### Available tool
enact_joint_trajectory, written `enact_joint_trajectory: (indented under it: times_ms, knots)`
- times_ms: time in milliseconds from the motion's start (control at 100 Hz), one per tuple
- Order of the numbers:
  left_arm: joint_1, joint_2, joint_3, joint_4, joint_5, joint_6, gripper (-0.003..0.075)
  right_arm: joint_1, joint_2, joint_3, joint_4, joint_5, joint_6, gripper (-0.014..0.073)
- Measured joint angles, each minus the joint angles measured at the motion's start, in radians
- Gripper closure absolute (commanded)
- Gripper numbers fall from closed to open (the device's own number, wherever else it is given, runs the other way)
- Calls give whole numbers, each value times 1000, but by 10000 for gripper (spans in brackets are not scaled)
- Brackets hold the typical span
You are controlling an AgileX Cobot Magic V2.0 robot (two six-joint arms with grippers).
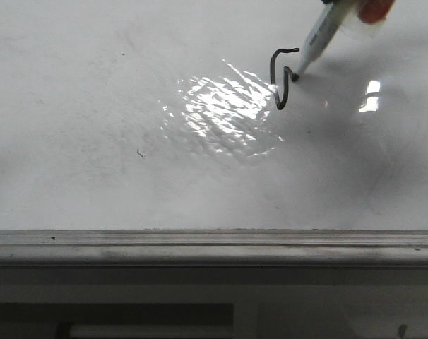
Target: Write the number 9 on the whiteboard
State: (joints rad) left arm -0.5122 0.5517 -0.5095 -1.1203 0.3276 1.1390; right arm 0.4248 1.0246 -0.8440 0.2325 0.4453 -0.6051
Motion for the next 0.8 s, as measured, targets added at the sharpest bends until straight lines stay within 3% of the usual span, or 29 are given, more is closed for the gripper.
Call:
enact_joint_trajectory:
  times_ms: [150, 480, 550, 720, 800]
  knots:
    - [0, 0, 0, 0, 0, 0, 741, 20, 0, 72, 58, 100, 0, 635]
    - [0, 0, 0, -2, 2, 0, 731, 78, -17, 123, 67, 99, 0, 635]
    - [0, 0, 0, -2, 6, 0, 661, 87, -41, 94, 46, 97, -4, 635]
    - [0, 50, 0, -2, 115, 0, 331, 147, -106, -1, 36, 126, -11, 637]
    - [0, 124, -14, 3, 211, 11, 302, 187, -111, -24, 36, 161, -12, 638]
